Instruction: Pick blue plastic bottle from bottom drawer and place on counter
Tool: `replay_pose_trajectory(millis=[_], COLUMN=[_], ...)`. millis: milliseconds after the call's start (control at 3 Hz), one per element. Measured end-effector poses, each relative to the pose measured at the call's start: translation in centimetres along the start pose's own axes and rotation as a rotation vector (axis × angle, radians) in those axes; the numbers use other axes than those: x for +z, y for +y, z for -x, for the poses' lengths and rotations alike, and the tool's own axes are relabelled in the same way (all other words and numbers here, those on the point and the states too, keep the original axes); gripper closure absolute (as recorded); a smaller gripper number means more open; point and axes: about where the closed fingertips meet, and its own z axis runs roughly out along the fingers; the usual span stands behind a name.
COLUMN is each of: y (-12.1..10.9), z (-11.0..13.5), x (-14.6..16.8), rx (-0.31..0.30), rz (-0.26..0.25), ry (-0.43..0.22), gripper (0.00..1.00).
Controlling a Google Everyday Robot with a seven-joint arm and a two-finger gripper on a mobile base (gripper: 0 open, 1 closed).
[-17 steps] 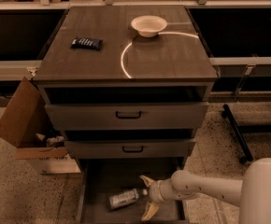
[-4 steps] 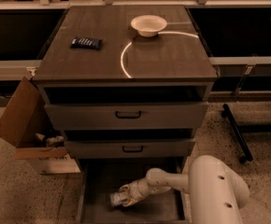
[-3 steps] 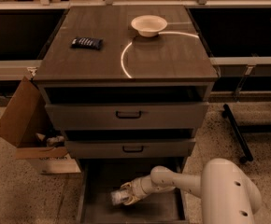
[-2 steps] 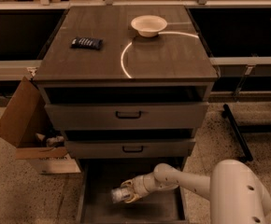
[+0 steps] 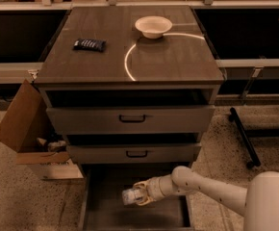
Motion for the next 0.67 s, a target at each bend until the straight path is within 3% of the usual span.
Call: replay_pose_trajectory(millis=[667], y=[-0.8], z=[2.6], x=[-6.1], rx=[-0.052], rz=[-0.035], ry=[0.025], gripper=[1.0])
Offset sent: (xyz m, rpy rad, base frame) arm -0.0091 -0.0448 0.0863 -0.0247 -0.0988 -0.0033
